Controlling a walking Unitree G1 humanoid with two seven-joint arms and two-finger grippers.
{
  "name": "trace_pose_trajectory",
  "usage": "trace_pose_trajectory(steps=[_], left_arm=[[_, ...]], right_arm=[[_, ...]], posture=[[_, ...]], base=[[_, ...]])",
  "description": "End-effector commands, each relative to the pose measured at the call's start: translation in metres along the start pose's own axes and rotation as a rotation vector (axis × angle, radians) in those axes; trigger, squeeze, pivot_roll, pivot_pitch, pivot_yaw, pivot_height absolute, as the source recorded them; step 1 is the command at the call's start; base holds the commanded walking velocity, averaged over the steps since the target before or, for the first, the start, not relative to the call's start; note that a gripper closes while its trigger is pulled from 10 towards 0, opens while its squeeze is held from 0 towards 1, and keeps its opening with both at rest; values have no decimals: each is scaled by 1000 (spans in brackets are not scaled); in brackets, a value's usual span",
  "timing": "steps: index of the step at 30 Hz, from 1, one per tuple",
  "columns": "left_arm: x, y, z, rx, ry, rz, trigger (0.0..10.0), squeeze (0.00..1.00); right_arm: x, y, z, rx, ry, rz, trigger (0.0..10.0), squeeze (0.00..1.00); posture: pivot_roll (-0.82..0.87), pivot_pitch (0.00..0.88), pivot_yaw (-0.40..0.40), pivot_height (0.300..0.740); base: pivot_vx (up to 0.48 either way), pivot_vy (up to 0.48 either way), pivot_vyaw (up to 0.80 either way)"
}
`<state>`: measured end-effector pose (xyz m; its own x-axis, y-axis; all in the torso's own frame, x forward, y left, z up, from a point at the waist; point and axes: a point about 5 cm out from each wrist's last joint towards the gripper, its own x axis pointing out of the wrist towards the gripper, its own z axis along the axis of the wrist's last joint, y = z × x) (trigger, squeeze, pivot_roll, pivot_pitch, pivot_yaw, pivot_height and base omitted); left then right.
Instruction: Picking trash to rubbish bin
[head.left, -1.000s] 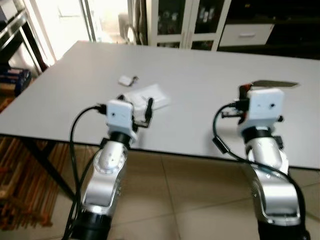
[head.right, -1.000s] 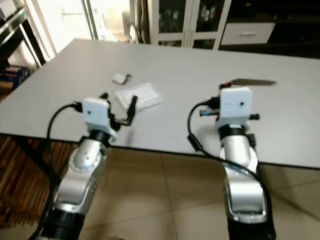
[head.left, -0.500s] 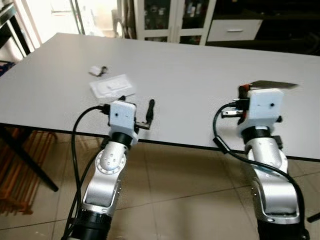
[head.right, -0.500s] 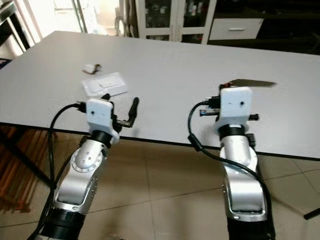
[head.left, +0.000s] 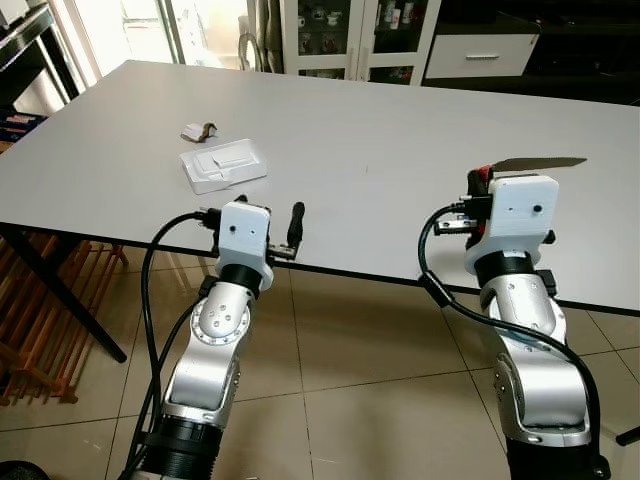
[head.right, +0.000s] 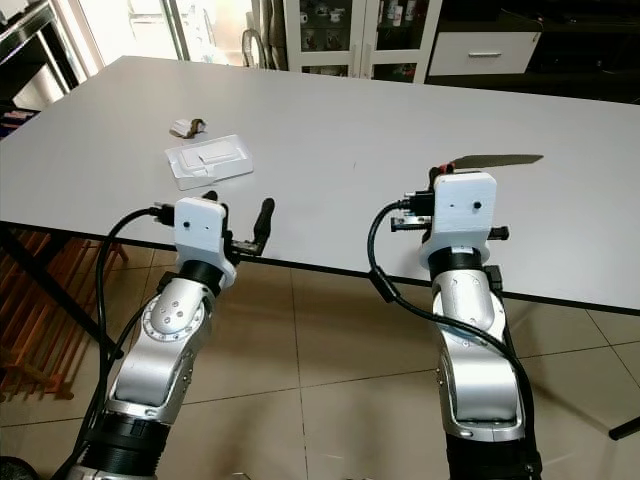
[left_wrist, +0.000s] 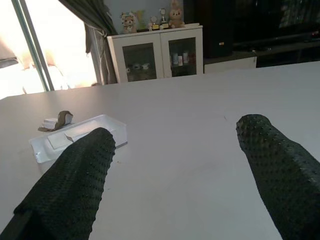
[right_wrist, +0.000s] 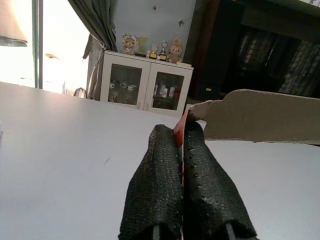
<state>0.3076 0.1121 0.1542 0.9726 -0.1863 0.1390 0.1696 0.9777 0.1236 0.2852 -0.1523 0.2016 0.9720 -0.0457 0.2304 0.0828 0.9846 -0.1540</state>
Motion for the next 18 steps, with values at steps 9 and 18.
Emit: trace_pose_trajectory(steps=[9,18], left_arm=[[0,-1,-4,3,33,2,10000,0],[0,-2,-5,6,42,-11,10000,0]], right_arm=[[2,-1,0,14,10,-7,10000,0],[0,-1,-1,18,14,-15,10000,0]], posture=[[20,64,-9,740],[17,62,2,740]], base=[[0,0,0],[-213,0,0]])
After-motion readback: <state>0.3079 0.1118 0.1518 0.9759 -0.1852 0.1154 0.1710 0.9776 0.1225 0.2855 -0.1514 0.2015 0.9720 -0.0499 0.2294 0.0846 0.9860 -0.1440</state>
